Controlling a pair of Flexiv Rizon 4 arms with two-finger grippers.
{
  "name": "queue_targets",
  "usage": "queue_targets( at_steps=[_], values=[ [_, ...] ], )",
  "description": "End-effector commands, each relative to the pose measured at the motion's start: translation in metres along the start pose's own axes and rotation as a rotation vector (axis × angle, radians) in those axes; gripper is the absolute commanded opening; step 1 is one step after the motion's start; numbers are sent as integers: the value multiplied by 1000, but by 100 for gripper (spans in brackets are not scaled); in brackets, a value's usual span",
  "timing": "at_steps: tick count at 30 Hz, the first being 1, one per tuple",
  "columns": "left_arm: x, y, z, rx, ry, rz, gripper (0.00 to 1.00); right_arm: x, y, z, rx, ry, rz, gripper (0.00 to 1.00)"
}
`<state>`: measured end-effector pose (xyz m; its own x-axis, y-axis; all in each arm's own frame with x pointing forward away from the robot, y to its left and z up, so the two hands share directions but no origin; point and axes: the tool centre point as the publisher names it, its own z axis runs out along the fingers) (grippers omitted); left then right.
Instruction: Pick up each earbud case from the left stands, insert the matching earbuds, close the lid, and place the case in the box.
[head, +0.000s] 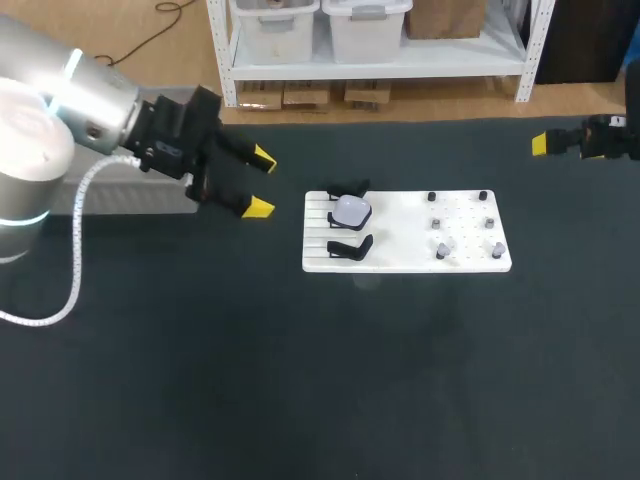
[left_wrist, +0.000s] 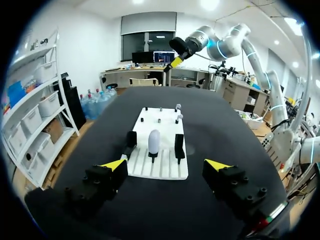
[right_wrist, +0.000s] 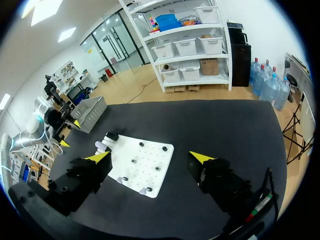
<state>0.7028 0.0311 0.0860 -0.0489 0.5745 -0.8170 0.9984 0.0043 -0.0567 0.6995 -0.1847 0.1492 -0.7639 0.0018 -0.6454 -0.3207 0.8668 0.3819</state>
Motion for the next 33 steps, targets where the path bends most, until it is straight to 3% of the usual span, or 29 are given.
queue_targets(
  at_steps=[1,11,19,33],
  values=[
    [4,11,19,95,-16,-8,100,0,0,0,3,1,0,100],
    [8,16,50,146,-64,-42,100,0,0,0,3,1,0,100],
    [7,14,68,149,-95,3,100,0,0,0,3,1,0,100],
    [8,25,95,174,-105,-4,100,0,0,0,3,1,0,100]
  ],
)
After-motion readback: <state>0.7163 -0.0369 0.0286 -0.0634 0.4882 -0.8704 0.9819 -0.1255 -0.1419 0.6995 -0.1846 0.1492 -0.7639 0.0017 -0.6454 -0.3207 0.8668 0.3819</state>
